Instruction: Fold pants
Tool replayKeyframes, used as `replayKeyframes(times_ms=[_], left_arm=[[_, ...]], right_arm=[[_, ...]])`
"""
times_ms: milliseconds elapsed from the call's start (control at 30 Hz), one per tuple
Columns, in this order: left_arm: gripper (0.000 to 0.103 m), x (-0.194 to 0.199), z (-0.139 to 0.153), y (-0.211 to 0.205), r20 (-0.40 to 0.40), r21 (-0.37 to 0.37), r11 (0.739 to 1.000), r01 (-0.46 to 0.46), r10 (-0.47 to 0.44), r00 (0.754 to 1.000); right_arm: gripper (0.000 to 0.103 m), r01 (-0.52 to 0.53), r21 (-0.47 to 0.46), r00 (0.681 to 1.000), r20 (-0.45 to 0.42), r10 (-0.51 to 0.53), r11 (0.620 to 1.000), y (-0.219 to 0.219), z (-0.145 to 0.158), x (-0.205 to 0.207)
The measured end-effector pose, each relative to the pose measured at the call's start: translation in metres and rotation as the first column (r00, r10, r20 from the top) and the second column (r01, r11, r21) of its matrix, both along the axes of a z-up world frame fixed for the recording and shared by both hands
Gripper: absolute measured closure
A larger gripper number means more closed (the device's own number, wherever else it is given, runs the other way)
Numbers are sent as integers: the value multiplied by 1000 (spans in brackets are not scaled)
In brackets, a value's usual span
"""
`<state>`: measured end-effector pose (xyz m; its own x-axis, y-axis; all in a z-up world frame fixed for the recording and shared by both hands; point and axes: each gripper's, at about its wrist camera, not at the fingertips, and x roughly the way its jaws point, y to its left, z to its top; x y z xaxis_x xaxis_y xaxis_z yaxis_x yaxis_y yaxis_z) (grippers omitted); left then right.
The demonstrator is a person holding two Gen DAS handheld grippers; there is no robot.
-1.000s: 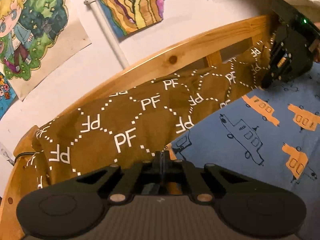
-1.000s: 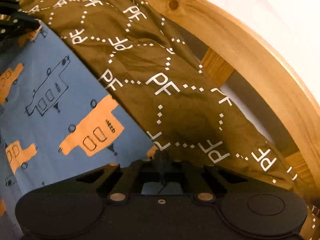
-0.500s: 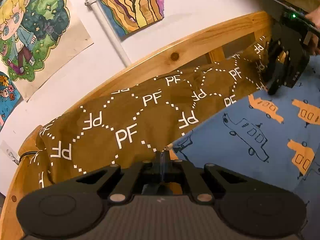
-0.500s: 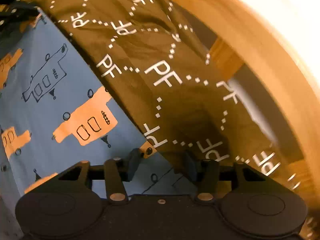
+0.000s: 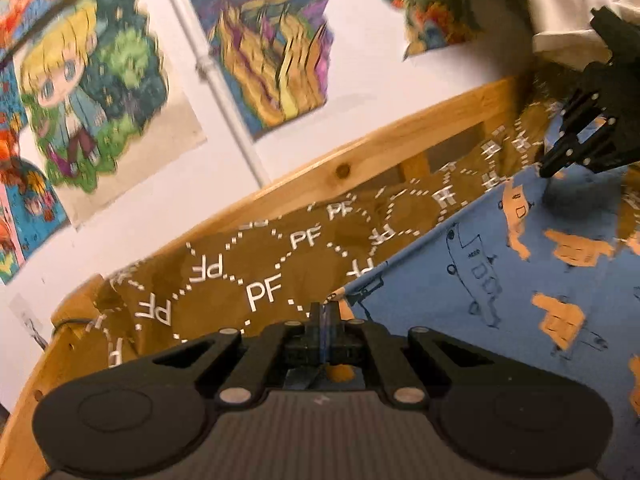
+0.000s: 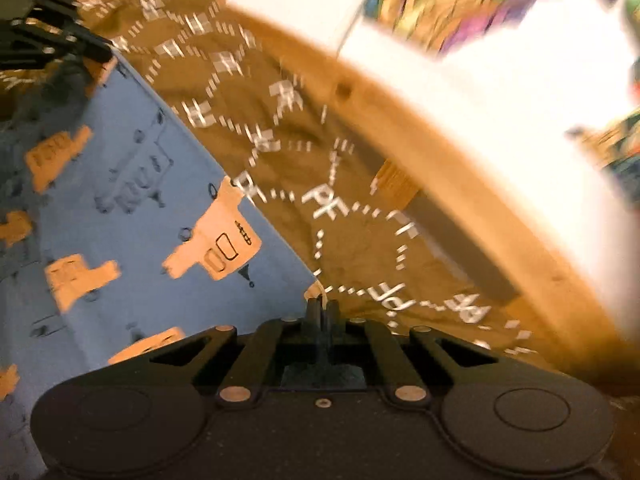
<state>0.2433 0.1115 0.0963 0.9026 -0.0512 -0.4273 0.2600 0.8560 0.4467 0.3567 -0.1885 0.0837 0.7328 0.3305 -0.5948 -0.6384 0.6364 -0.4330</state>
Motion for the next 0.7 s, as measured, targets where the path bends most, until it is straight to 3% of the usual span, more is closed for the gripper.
replayKeyframes(times_ms=[100, 200, 400, 600, 700], left_arm=[[103, -33, 1, -4, 39, 43, 997, 64, -65, 997], [103, -67, -5, -9, 52, 99, 988, 122, -128, 990], [103, -115, -33, -18, -32, 139, 974, 180, -177, 984], [103, -136, -72, -25, -121, 211, 955, 207, -185, 975], [103, -144, -81, -22, -132, 229, 951, 206, -180, 975]], right_arm=[[102, -14, 0, 997, 74, 14, 1000, -9, 7, -48], [102, -21, -9, 996, 88, 22, 1000, -17, 5, -95], [103, -50, -38, 997, 48, 52, 998, -37, -16, -168], [103, -45, -65, 999, -2, 45, 997, -36, -50, -199], [103, -68, -67, 998, -9, 67, 995, -32, -50, -214]])
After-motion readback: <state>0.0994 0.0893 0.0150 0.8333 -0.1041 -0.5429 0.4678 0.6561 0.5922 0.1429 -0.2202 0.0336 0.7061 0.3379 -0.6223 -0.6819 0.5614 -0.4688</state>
